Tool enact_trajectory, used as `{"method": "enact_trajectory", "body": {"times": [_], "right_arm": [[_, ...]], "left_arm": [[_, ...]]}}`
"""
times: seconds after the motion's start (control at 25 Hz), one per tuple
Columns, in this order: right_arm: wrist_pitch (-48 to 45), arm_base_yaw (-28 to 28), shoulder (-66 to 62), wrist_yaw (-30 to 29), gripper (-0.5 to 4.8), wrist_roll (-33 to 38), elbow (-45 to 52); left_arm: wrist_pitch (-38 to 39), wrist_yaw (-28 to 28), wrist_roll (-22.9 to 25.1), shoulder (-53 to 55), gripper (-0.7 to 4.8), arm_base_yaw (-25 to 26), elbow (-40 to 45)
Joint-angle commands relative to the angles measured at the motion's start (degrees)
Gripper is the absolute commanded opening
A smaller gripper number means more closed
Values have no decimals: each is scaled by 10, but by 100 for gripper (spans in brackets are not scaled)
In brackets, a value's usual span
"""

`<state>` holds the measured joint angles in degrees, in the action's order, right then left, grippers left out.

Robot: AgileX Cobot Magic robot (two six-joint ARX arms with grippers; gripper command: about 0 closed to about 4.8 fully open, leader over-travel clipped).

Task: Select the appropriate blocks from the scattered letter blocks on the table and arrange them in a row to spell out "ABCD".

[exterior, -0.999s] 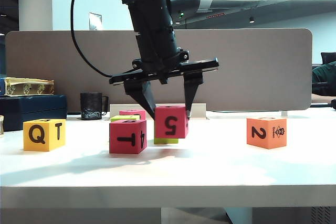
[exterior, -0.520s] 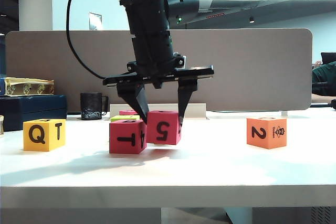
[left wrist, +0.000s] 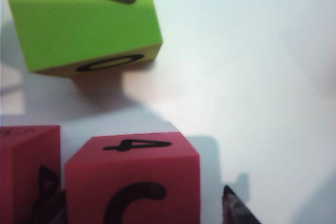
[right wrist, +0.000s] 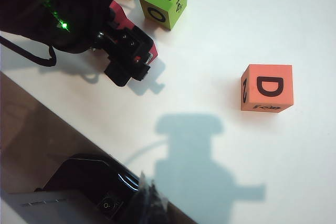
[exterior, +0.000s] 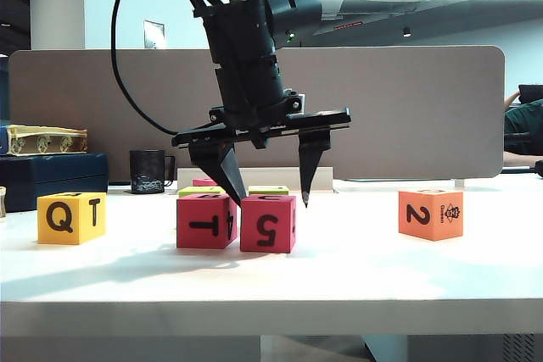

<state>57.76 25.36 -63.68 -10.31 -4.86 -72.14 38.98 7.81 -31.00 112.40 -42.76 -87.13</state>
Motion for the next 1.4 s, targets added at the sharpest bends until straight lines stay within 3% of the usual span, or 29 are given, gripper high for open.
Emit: {"method": "enact_trajectory", "body": {"times": [0.04, 0.64, 0.92, 1.16, 1.4], "right_arm": [[-5, 1, 1, -1, -1, -1, -2], [-5, 1, 1, -1, -1, -1, -2], [-5, 1, 0, -1, -1, -1, -2], [-2, 1, 0, -1, -1, -1, -2], [-1, 1, 0, -1, -1, -1, -2]], "left_arm": [[-2, -1, 22, -2, 345, -1, 0], [3, 2, 60, -14, 345, 4, 0], [-14, 23, 94, -48, 345, 8, 0], [0, 92, 130, -80, 344, 21, 0], [10, 89, 131, -92, 344, 55, 0]]}}
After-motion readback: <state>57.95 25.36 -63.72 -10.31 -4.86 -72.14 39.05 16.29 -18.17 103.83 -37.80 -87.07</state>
